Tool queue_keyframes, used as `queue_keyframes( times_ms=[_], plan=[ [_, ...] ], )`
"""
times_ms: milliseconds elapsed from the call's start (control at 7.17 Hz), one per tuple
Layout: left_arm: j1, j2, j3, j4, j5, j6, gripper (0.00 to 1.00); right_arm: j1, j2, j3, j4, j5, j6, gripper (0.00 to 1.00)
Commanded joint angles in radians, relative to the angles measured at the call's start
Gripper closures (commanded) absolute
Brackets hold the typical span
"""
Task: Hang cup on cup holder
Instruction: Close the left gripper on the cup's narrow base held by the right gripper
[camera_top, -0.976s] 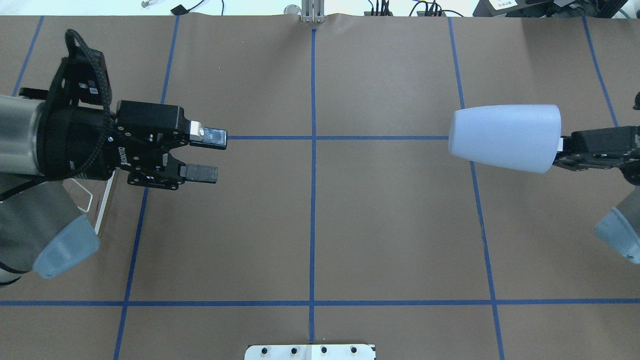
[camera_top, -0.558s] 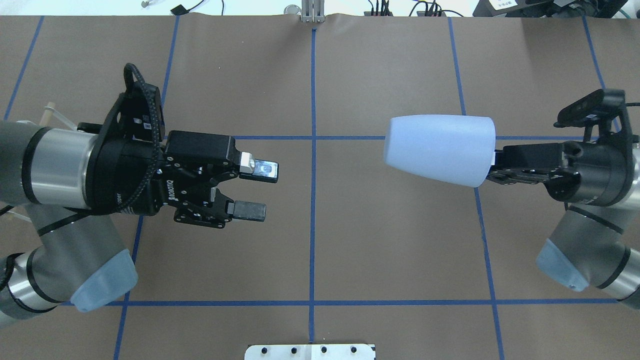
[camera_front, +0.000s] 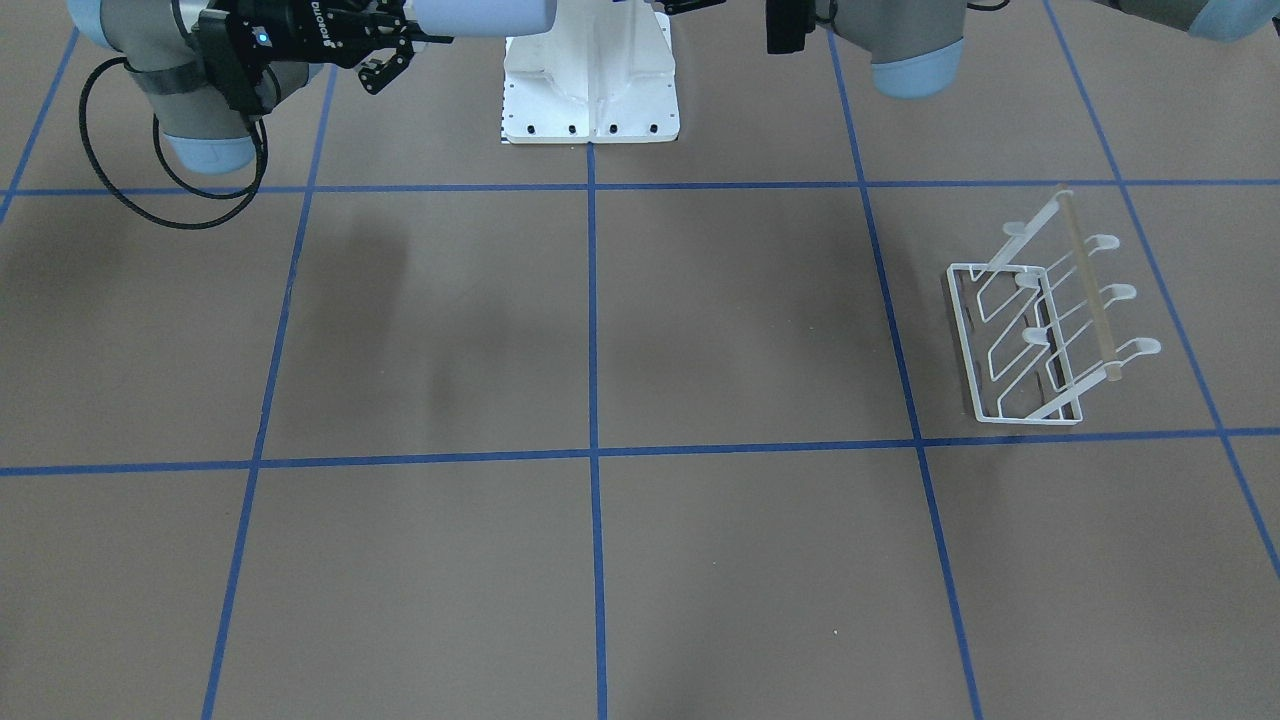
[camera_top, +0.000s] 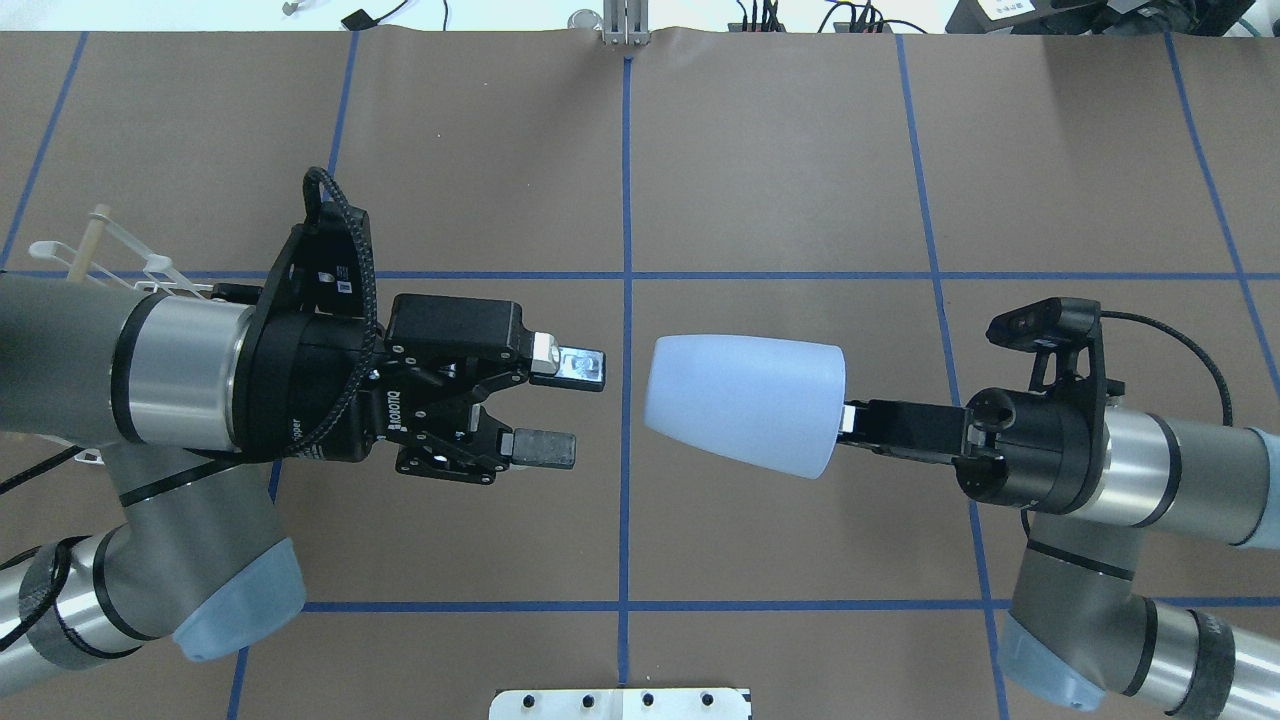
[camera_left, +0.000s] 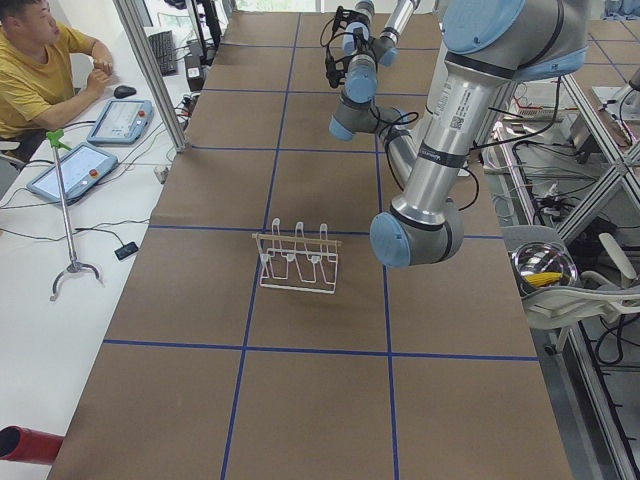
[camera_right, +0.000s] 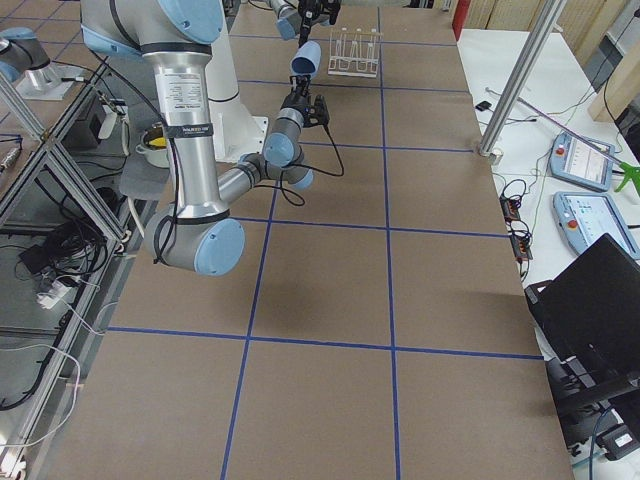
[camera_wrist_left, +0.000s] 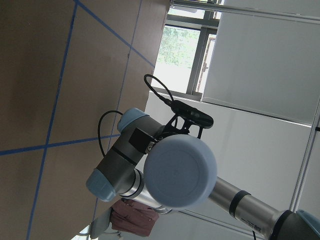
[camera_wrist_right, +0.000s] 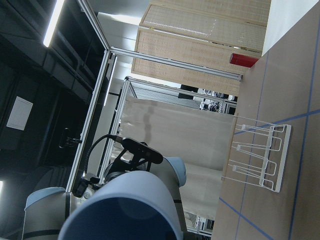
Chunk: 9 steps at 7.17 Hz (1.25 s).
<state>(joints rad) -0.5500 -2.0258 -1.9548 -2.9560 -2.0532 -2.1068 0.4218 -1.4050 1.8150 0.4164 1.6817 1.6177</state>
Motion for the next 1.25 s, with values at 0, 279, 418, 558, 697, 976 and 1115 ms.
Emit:
queue_keyframes(
  times_ms=[0,279,418,558,697,976,1115],
  plan=[
    [0.001,-0.001,0.008,0.0,0.002,0.001,0.02,-0.095,0.029,0.0,-0.001,-0.084,-0.076,1.0],
    [0.002,-0.005,0.016,0.0,0.002,0.001,0.02,-0.156,0.038,0.0,-0.001,-0.147,-0.13,1.0],
    [0.002,-0.007,0.023,-0.002,0.002,0.001,0.02,-0.161,0.041,0.0,-0.001,-0.152,-0.134,1.0],
    [0.002,-0.007,0.025,-0.002,0.002,0.002,0.02,-0.162,0.052,0.0,-0.001,-0.154,-0.134,1.0],
    [0.005,-0.007,0.025,-0.002,0.002,0.002,0.02,-0.164,0.064,-0.002,-0.001,-0.155,-0.134,1.0],
    [0.005,-0.007,0.024,-0.005,0.002,0.001,0.02,-0.166,0.064,-0.005,-0.002,-0.155,-0.134,1.0],
    [0.008,-0.007,0.024,-0.005,0.002,0.001,0.03,-0.166,0.064,-0.008,-0.001,-0.155,-0.134,1.0]
  ],
)
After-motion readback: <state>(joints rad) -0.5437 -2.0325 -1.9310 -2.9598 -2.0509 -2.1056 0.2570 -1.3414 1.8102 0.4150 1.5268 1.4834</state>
